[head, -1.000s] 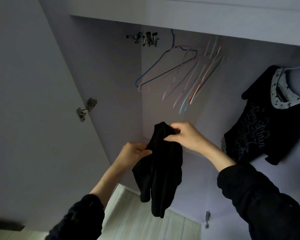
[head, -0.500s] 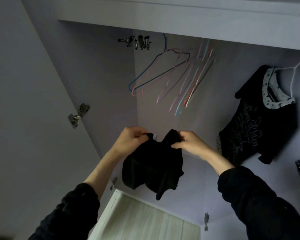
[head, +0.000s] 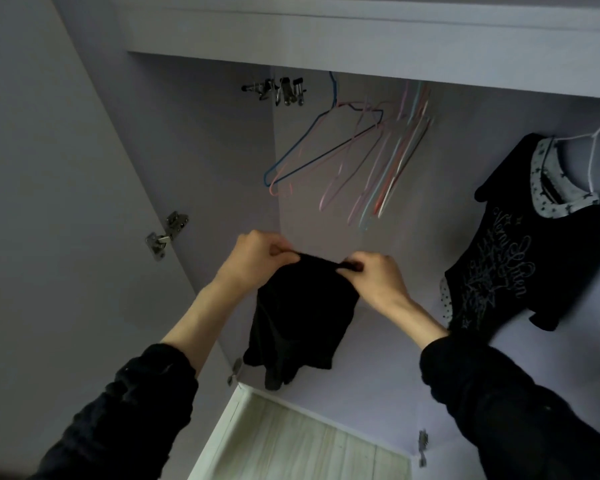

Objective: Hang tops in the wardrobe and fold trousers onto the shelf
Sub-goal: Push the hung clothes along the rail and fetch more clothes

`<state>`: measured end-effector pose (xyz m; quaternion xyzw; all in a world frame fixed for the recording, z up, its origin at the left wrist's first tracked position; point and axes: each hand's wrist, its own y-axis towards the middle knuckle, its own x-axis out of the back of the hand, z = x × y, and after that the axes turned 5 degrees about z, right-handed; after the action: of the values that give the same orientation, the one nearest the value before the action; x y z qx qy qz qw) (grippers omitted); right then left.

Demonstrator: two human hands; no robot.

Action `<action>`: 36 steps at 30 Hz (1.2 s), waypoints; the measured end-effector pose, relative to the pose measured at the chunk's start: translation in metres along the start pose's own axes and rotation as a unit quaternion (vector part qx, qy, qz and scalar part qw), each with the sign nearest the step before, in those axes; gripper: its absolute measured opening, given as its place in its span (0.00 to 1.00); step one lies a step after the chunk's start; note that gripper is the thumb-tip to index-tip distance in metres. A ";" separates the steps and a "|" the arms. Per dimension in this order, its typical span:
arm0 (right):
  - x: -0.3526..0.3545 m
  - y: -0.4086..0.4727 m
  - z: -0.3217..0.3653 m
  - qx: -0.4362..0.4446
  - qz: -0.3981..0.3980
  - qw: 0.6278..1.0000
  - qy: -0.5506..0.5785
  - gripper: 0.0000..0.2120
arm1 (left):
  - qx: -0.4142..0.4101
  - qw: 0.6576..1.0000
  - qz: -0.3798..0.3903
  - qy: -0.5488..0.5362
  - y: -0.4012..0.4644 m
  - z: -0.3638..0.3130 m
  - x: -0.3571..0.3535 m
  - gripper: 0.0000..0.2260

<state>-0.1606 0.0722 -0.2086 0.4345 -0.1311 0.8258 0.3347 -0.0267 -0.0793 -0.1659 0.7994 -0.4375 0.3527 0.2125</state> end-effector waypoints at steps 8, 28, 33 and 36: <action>0.039 0.007 0.012 -0.051 0.022 0.997 -0.045 0.10 | -0.003 0.986 0.105 0.130 -0.023 0.048 -0.030 0.07; 0.063 -0.012 -0.008 -0.073 0.103 0.992 0.031 0.07 | 0.026 0.979 0.145 0.139 -0.030 0.059 -0.050 0.10; 0.058 -0.015 -0.011 -0.052 0.104 0.993 -0.020 0.05 | 0.094 0.986 0.055 0.124 -0.034 0.068 -0.047 0.10; 0.053 -0.015 -0.018 -0.026 0.083 0.990 -0.110 0.08 | 0.108 0.990 -0.019 0.086 -0.035 0.070 -0.042 0.06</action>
<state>-0.1832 0.1159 -0.1779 0.5014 -0.2245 0.7941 0.2599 0.0138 -0.0834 -0.2450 0.7923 -0.3620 0.4613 0.1684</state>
